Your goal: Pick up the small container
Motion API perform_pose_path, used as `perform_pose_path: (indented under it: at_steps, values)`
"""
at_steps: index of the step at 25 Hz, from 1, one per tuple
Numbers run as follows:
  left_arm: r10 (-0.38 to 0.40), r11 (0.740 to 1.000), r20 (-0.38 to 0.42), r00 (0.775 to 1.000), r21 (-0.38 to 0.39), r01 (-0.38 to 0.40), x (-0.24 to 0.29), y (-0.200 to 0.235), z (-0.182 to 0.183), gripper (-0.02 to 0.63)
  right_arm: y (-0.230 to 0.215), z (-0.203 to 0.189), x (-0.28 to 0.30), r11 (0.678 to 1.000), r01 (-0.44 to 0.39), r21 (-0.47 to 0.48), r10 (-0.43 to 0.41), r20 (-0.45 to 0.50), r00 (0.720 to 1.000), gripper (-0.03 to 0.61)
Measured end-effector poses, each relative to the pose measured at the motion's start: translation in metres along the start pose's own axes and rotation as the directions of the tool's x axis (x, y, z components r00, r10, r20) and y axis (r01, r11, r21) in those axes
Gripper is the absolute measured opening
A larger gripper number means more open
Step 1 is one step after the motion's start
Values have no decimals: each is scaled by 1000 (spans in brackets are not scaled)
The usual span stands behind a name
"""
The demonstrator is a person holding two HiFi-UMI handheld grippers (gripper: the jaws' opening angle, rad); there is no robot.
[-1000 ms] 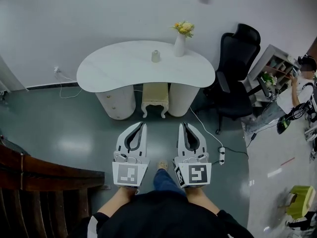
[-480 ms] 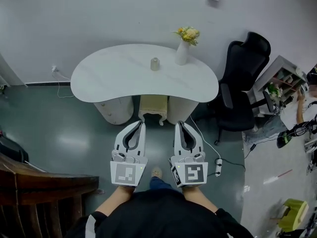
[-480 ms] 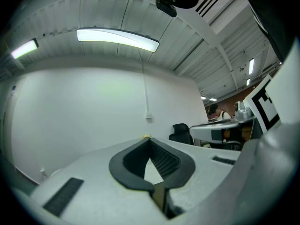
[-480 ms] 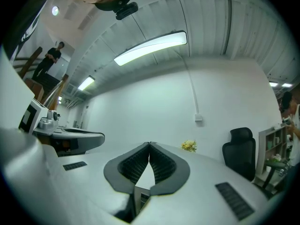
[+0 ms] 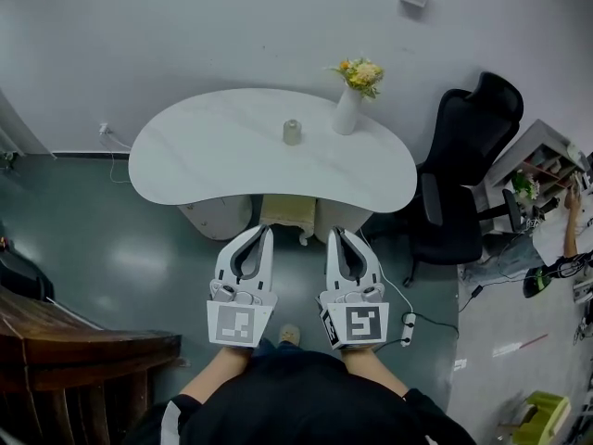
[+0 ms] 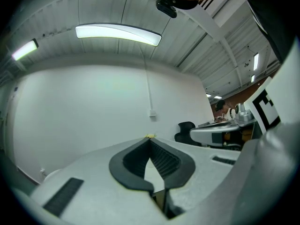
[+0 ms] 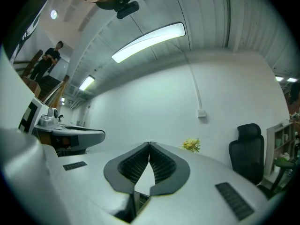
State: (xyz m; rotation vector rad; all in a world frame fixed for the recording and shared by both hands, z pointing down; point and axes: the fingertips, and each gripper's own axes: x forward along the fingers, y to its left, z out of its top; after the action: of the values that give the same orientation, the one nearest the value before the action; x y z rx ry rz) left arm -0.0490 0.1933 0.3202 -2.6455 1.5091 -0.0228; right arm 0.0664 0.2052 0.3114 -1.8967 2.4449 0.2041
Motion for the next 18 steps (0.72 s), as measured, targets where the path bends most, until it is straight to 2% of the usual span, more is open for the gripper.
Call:
perform_pose_path:
  at_steps: [7,18]
  values:
    - [18,1000,-16,1000,-13,-18,15,11,-5,8,-9,-8,16,1000,-1,21,1,-13,1000,21]
    - [-2,1000,-5,1000,-15,1,41,26,-10,8,-14,-13,43,1000,5,-2,-5,-3,1000,21]
